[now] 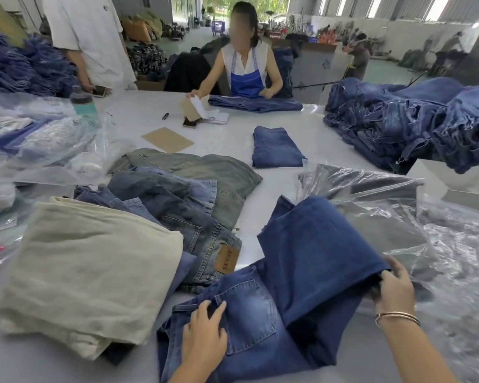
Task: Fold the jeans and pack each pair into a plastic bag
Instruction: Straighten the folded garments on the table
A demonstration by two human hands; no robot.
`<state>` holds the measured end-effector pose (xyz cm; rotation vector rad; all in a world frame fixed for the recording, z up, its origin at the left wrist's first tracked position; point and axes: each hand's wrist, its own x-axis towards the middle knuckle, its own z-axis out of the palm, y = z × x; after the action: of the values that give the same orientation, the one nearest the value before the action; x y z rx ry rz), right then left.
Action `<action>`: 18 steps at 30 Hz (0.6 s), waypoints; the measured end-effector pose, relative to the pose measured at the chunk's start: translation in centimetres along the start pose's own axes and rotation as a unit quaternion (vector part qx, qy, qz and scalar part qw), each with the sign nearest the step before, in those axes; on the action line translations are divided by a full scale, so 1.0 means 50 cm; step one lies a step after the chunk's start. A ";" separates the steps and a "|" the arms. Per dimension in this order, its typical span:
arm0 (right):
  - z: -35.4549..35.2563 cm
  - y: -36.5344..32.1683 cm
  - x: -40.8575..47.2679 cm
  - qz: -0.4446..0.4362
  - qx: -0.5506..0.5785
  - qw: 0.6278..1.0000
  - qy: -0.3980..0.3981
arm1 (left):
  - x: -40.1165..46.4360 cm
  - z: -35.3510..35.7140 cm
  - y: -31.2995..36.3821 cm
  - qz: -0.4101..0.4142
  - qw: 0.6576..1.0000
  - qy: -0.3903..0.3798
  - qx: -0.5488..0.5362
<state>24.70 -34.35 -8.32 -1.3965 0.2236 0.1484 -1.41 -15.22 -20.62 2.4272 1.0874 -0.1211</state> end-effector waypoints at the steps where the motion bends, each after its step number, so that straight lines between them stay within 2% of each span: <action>1: -0.003 -0.004 -0.007 -0.031 -0.013 0.999 0.008 | -0.005 0.002 0.000 -0.001 1.000 0.005 0.005; 3: -0.002 -0.009 -0.039 -0.139 -0.072 0.987 0.035 | -0.017 0.005 -0.003 -0.010 1.000 0.023 -0.006; 5: 0.007 -0.006 -0.094 -0.305 -0.157 0.938 0.040 | -0.024 0.008 -0.012 -0.033 0.997 0.058 -0.026; 7: 0.028 0.010 -0.158 -0.443 -0.222 0.867 -0.046 | -0.033 0.005 -0.019 -0.087 0.991 0.098 -0.031; 8: 0.042 0.021 -0.189 -0.470 -0.256 0.836 -0.120 | -0.038 0.003 -0.022 -0.125 0.985 0.110 -0.038; 10: 0.067 0.054 -0.230 -0.473 -0.370 0.749 -0.280 | -0.047 -0.002 -0.029 -0.201 0.970 0.113 -0.079; 11: 0.077 0.075 -0.239 -0.460 -0.458 0.681 -0.339 | -0.051 -0.004 -0.033 -0.228 0.962 0.110 -0.100; 13: 0.091 0.122 -0.238 -0.393 -0.632 0.537 -0.397 | -0.057 -0.007 -0.048 -0.255 0.951 0.113 -0.133; 14: 0.095 0.145 -0.234 -0.342 -0.687 0.487 -0.417 | -0.058 -0.006 -0.058 -0.262 0.945 0.116 -0.159; 15: 0.098 0.168 -0.231 -0.297 -0.717 0.459 -0.432 | -0.059 -0.007 -0.068 -0.263 0.936 0.117 -0.200; 18: 0.090 0.232 -0.227 -0.239 -0.741 0.439 -0.449 | -0.062 -0.008 -0.087 -0.263 0.893 0.113 -0.347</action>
<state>11.26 -27.62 -15.94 -2.7706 -1.6510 0.7036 -6.73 -14.66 -21.11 1.4965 1.5482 0.3348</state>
